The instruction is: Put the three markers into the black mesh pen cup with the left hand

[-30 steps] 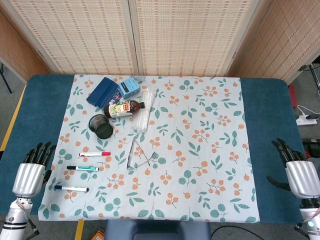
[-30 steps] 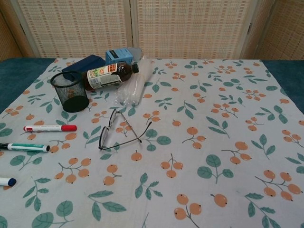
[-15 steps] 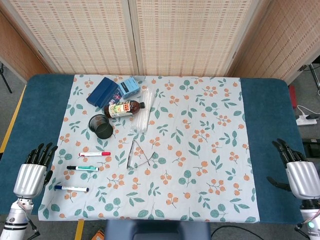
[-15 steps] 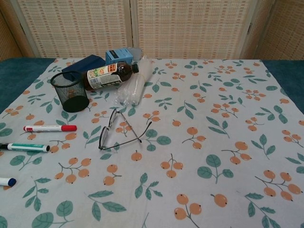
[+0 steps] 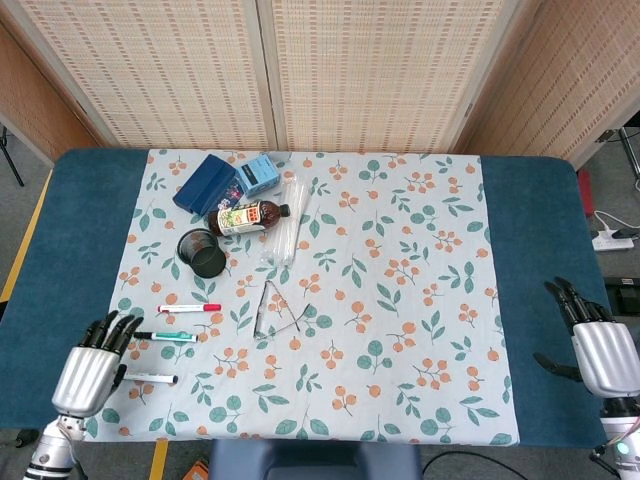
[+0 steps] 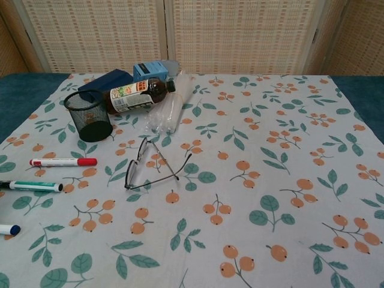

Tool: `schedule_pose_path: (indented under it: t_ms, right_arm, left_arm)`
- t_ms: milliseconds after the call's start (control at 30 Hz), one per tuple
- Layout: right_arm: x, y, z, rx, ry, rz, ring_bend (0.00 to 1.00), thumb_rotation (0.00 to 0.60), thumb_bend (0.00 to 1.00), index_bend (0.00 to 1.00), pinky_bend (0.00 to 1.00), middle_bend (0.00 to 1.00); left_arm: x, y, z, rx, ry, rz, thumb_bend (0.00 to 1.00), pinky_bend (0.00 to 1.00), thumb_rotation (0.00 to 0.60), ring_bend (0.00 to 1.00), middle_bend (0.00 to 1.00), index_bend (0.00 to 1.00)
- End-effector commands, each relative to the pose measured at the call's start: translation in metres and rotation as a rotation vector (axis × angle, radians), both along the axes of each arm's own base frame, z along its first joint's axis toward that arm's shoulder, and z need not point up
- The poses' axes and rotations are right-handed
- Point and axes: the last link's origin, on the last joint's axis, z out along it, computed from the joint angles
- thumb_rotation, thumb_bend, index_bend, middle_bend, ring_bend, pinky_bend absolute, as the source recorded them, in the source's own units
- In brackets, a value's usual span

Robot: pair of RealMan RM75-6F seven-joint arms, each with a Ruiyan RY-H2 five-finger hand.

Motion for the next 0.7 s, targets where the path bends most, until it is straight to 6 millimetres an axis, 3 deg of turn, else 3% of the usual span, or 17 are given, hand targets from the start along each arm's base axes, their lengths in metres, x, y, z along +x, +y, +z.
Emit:
schedule_pose_path:
  t_ms: [33,200,367,700]
  right_arm:
    - [0.0,0.0,0.0,0.0,-0.003,0.004,0.24,0.6,0.0,0.11,0.29,0.06]
    - [0.0,0.001,0.002,-0.003,-0.01,0.006,0.24,0.6,0.0,0.11,0.29,0.06]
    - [0.001,0.001,0.003,-0.005,-0.018,0.013,0.24,0.6,0.0,0.11,0.29,0.06]
    - [0.0,0.001,0.004,-0.002,-0.021,0.012,0.24,0.6,0.0,0.11,0.29,0.06]
  left_arm:
    - [0.02,-0.036,-0.039,-0.095,0.018,-0.007,0.28,0.18,0.6,0.07,0.17,0.15]
    - [0.029,-0.041,-0.068,-0.079,0.001,-0.015,0.28,0.18,0.6,0.1,0.22,0.21]
    - [0.029,-0.037,-0.085,-0.061,-0.021,-0.002,0.28,0.18,0.6,0.12,0.26,0.26]
    - [0.013,-0.025,-0.092,-0.016,-0.034,0.054,0.28,0.2,0.6,0.16,0.35,0.35]
